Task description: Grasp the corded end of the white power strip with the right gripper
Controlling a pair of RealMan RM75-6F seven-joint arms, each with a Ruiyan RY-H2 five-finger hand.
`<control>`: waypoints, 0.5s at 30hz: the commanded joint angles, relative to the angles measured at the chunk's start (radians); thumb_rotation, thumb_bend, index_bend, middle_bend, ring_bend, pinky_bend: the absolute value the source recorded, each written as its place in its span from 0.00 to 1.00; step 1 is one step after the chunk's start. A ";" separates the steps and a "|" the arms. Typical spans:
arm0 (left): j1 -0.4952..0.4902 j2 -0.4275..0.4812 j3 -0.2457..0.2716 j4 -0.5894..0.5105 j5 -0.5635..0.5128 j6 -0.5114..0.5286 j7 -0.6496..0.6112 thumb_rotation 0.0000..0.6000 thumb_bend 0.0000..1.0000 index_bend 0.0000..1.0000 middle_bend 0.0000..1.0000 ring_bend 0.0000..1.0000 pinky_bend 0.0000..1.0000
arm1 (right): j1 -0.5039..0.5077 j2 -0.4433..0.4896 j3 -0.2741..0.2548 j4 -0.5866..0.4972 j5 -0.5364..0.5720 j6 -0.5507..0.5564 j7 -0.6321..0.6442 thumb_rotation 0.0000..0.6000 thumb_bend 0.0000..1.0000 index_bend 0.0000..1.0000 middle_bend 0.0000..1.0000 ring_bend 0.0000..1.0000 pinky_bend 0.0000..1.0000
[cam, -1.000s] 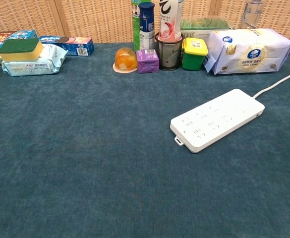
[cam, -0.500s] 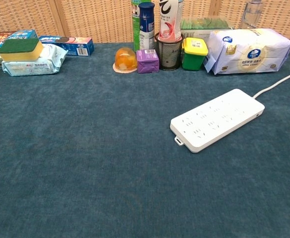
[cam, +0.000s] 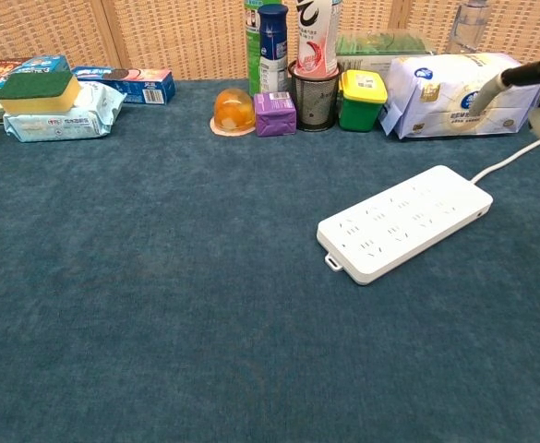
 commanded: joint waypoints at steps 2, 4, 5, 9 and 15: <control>-0.003 0.001 -0.001 -0.006 -0.003 -0.009 0.006 1.00 0.09 0.00 0.00 0.00 0.01 | 0.056 -0.049 -0.004 0.036 0.064 -0.066 -0.061 1.00 0.84 0.23 0.87 1.00 1.00; -0.003 0.000 -0.001 -0.008 -0.005 -0.009 0.010 1.00 0.09 0.00 0.00 0.00 0.01 | 0.071 -0.064 -0.001 0.045 0.085 -0.077 -0.073 1.00 0.84 0.23 0.87 1.00 1.00; -0.002 0.000 -0.001 -0.009 -0.007 -0.009 0.010 1.00 0.09 0.00 0.00 0.00 0.01 | 0.081 -0.073 0.000 0.051 0.096 -0.084 -0.081 1.00 0.84 0.24 0.87 1.00 1.00; -0.001 0.000 -0.002 -0.008 -0.016 -0.009 0.009 1.00 0.08 0.00 0.00 0.00 0.01 | 0.104 -0.097 0.000 0.072 0.121 -0.099 -0.097 1.00 0.84 0.25 0.87 1.00 1.00; -0.001 0.003 -0.003 -0.012 -0.019 -0.008 0.015 1.00 0.08 0.00 0.00 0.00 0.01 | 0.127 -0.125 -0.010 0.111 0.154 -0.118 -0.108 1.00 0.84 0.27 0.87 1.00 1.00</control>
